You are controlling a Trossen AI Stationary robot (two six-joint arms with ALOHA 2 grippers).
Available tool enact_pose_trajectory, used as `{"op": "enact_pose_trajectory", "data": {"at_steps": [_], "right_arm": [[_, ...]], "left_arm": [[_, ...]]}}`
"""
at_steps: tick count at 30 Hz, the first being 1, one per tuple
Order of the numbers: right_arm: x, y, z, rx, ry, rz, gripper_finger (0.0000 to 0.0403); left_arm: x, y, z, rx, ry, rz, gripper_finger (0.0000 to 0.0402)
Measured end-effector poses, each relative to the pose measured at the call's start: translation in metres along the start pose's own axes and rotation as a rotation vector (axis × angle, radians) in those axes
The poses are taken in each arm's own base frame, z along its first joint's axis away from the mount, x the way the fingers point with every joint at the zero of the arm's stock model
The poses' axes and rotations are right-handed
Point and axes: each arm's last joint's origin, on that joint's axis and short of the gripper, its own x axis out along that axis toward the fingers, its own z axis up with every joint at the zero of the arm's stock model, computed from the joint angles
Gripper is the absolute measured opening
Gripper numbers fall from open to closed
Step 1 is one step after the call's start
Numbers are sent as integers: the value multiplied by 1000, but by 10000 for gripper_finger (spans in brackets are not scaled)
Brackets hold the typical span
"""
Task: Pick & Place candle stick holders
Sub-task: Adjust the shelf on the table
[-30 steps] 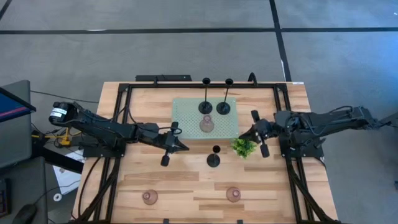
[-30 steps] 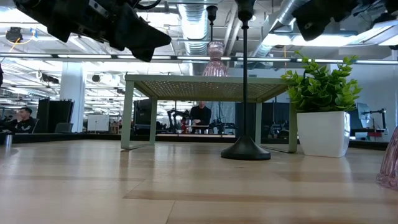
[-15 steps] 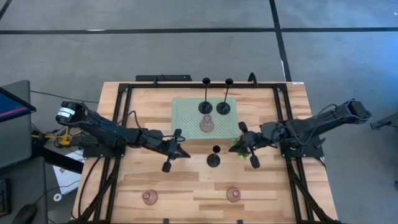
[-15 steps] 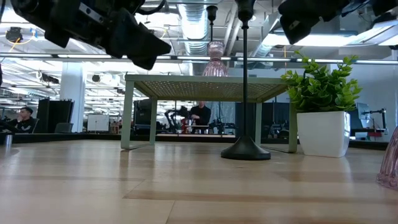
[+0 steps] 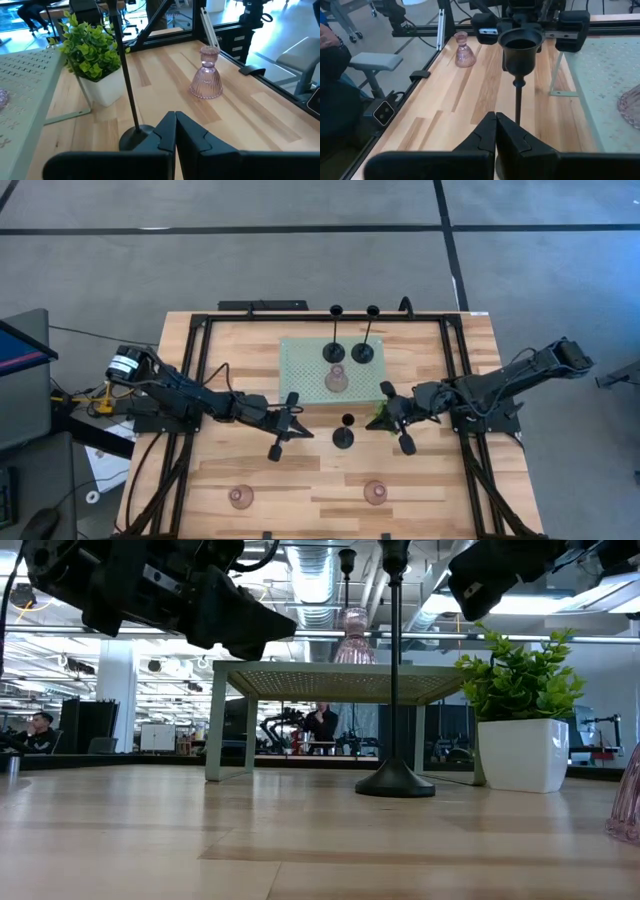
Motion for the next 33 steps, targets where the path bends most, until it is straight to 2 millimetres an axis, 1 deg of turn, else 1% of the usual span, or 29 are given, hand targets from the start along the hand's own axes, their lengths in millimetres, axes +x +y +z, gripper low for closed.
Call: {"op": "enact_pose_trajectory", "data": {"at_steps": [5, 10, 13, 18, 22, 27, 30, 33], "right_arm": [[0, -1, 0, 56, -4, -23, 0], [-7, 0, 4, 48, -27, -25, 0], [-12, 0, 6, 27, -46, -23, 0], [-16, 0, 8, 24, -63, -21, 0], [-16, 0, 8, 23, -59, -22, 0], [-15, 0, 6, 22, -43, -23, 0], [-15, 0, 6, 23, -45, -31, 0], [-15, -1, 7, 24, -53, -72, 0]], "left_arm": [[-1, 0, 2, -8, -9, -4, 7], [-5, 1, 5, -18, -10, 14, 5], [-11, 1, 8, -20, 24, 85, 5], [-25, -2, 14, 2, 125, 292, 4], [-39, -9, 26, 13, 117, 367, 4], [-53, -24, 31, 35, 161, 459, 4], [-55, -31, 30, 17, 168, 502, 4], [-53, -33, 26, -3, 185, 541, 4]]}}
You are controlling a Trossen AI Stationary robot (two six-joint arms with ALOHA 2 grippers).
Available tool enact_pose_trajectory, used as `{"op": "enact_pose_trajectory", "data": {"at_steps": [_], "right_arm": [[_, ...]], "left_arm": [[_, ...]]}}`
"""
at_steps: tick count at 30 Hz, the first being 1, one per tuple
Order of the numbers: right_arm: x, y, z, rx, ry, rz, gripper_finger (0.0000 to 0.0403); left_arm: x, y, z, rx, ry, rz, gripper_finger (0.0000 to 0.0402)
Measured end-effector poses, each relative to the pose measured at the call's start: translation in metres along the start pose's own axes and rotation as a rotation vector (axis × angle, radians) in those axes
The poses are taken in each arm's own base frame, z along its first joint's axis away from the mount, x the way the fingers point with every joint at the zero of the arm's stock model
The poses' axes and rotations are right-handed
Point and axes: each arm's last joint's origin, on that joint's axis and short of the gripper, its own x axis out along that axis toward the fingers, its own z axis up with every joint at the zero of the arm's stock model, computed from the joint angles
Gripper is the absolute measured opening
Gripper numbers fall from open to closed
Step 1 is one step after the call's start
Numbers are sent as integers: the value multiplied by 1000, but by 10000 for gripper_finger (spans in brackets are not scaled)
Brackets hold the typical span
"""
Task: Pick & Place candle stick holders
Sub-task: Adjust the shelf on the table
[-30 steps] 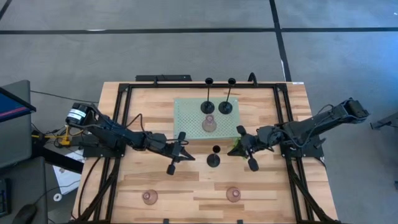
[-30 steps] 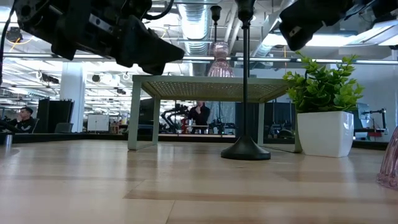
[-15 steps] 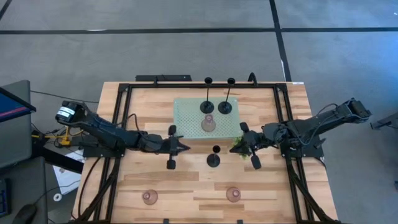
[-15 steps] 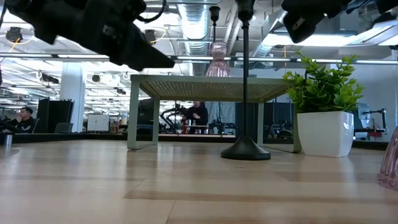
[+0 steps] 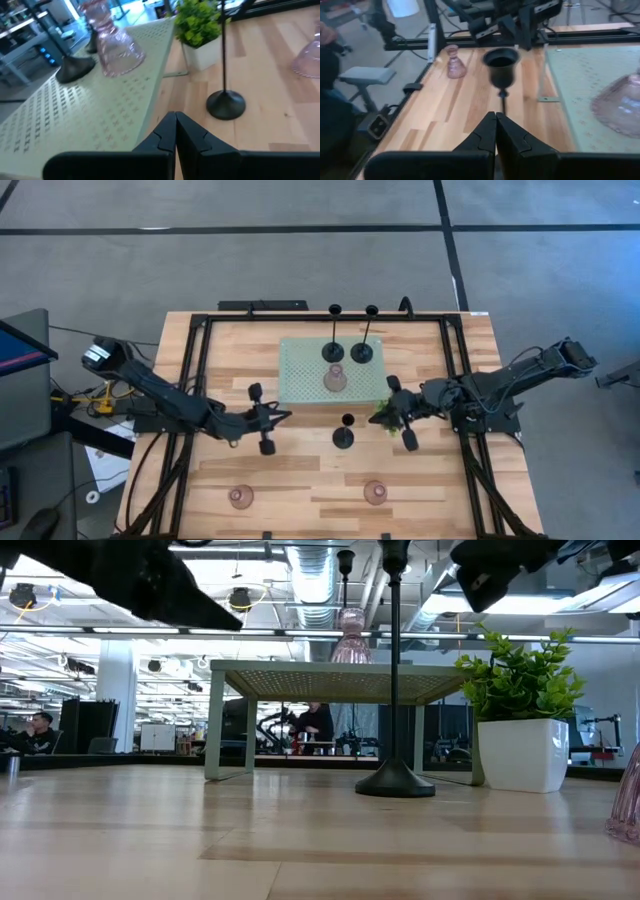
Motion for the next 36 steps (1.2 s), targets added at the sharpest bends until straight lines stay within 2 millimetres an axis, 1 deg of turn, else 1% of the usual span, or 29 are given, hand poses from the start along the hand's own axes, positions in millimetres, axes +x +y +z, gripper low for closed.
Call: {"op": "enact_pose_trajectory", "data": {"at_steps": [6, 14, 23, 28, 36], "right_arm": [[0, -1, 0, 2, -5, -25, 0], [0, -2, 0, 2, -10, -54, 0], [0, -2, 0, 0, -10, -54, 0], [0, -2, 1, 0, -13, -54, 0], [0, -1, 1, 0, -17, -53, 0]], "left_arm": [[7, -5, -9, -9, 40, 9, 4], [9, -5, -13, -18, 56, 109, 4], [9, -6, -19, -73, 99, 96, 4], [10, -2, -28, -88, 120, 115, 4], [14, 5, -33, -88, 135, 152, 4]]}}
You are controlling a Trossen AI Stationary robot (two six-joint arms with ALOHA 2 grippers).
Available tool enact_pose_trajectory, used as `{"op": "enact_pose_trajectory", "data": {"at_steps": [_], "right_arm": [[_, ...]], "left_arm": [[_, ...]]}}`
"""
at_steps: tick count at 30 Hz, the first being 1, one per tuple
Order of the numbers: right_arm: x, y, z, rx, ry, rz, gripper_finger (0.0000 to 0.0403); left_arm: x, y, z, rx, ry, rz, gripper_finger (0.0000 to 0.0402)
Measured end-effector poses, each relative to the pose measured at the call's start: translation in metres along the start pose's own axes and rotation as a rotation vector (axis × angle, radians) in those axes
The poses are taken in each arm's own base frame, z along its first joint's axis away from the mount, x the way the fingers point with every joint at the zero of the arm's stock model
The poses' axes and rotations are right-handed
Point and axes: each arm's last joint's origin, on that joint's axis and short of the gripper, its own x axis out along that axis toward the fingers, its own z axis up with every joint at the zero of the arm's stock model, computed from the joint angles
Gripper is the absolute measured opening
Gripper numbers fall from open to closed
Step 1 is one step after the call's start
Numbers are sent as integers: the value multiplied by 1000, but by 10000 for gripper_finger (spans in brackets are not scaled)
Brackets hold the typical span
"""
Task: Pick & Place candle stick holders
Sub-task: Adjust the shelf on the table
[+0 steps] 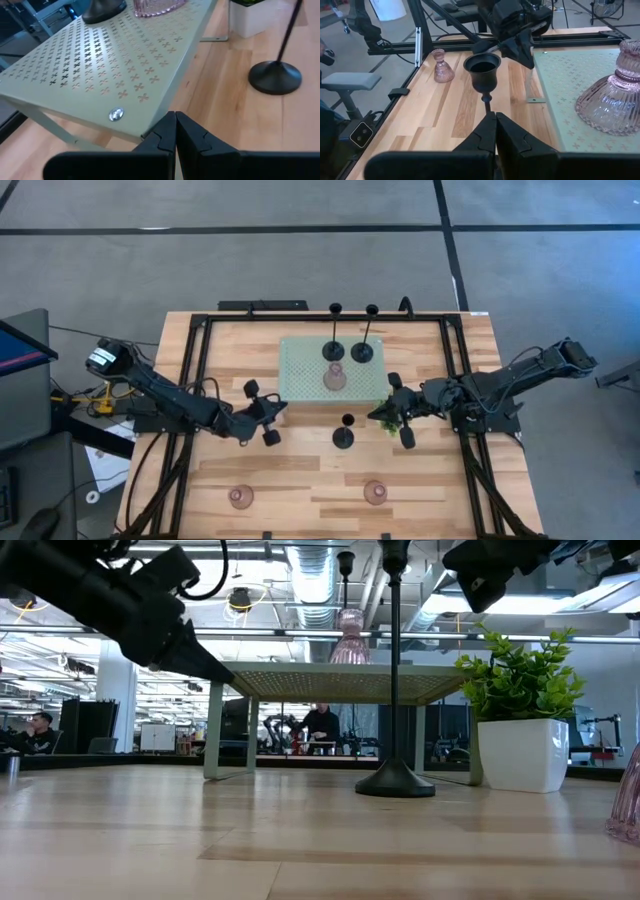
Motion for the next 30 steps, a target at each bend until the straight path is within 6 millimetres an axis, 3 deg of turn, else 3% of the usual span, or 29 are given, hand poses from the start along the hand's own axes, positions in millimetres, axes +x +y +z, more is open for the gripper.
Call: {"op": "enact_pose_trajectory", "data": {"at_steps": [8, 18, 26, 30], "right_arm": [[0, 0, 0, 0, 0, 0, 0], [-2, 0, 2, -30, -11, 2, 0], [-19, -1, 12, -40, -98, 12, 0], [-29, -2, 18, -51, -149, 11, 0]], "left_arm": [[0, 0, 0, -19, 6, -30, 4], [-9, -16, 18, -47, -130, -362, 4], [3, -30, 15, -25, -183, -374, 4], [11, -42, 29, -21, -213, -372, 4]]}}
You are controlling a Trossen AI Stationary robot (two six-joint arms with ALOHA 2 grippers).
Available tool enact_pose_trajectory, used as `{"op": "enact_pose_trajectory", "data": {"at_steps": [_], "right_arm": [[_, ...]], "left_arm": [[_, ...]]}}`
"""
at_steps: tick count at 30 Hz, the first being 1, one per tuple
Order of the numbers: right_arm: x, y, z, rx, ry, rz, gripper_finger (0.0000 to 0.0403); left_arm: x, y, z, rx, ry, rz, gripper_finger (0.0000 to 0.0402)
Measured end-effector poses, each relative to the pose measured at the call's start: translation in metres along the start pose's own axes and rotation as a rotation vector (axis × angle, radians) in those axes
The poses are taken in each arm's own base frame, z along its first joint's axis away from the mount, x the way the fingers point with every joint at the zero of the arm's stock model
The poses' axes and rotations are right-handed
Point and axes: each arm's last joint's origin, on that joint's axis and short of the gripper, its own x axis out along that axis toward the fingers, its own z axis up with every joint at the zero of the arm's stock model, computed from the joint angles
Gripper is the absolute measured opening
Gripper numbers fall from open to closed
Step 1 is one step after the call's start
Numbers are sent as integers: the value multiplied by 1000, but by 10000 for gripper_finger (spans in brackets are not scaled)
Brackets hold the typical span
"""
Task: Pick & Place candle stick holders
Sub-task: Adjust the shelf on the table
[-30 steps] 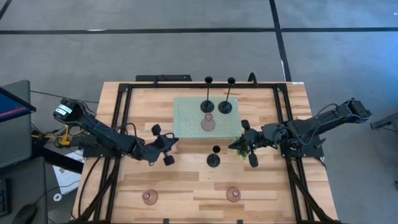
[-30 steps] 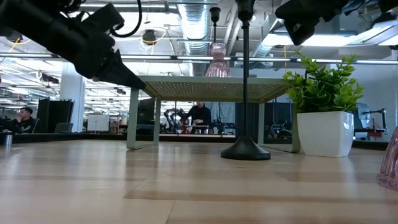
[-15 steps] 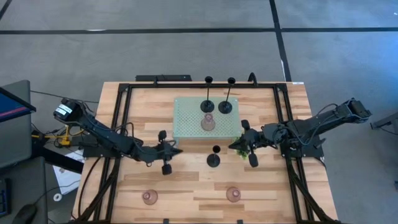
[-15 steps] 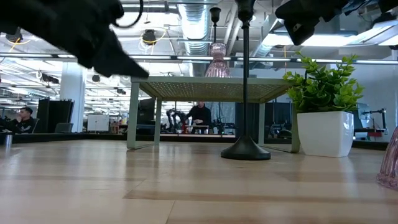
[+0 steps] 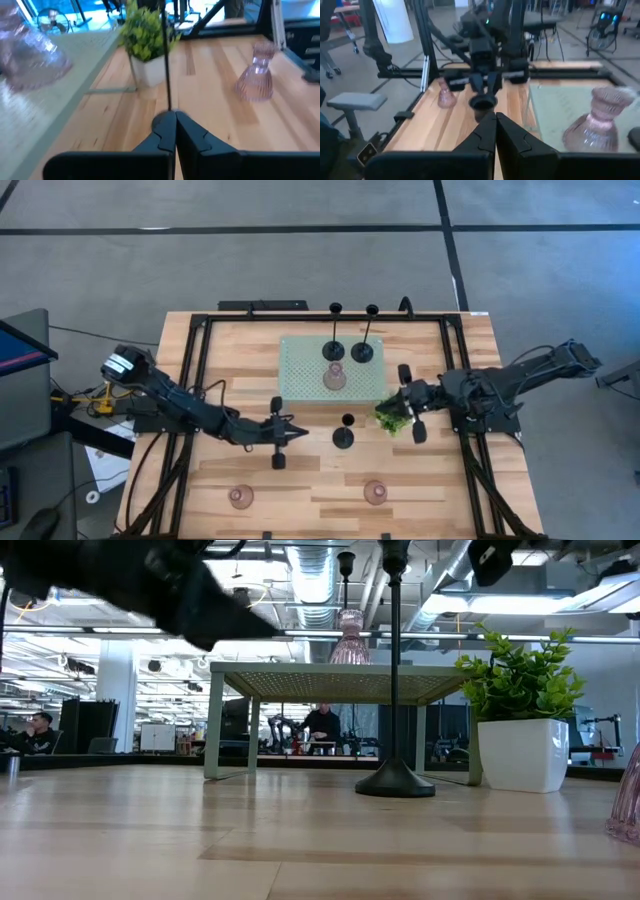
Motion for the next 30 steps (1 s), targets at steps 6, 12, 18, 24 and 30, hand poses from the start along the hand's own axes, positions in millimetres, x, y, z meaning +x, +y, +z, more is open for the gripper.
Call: {"op": "enact_pose_trajectory", "data": {"at_steps": [6, 12, 18, 24, 30], "right_arm": [[-12, -3, 8, -47, -59, -44, 0], [-18, -5, 10, -72, -80, -98, 0], [-17, -5, 6, -104, -38, -102, 0], [-16, -9, 6, -102, -32, -122, 0], [-17, -10, 6, -101, -33, -126, 0]], "left_arm": [[26, -14, 13, 3, -7, 25, 4], [40, -13, 10, 13, 11, 133, 4], [44, -4, 11, 6, 11, 169, 20], [50, 5, 13, -78, -14, 55, 48], [54, 13, 15, -92, -33, 37, 85]]}}
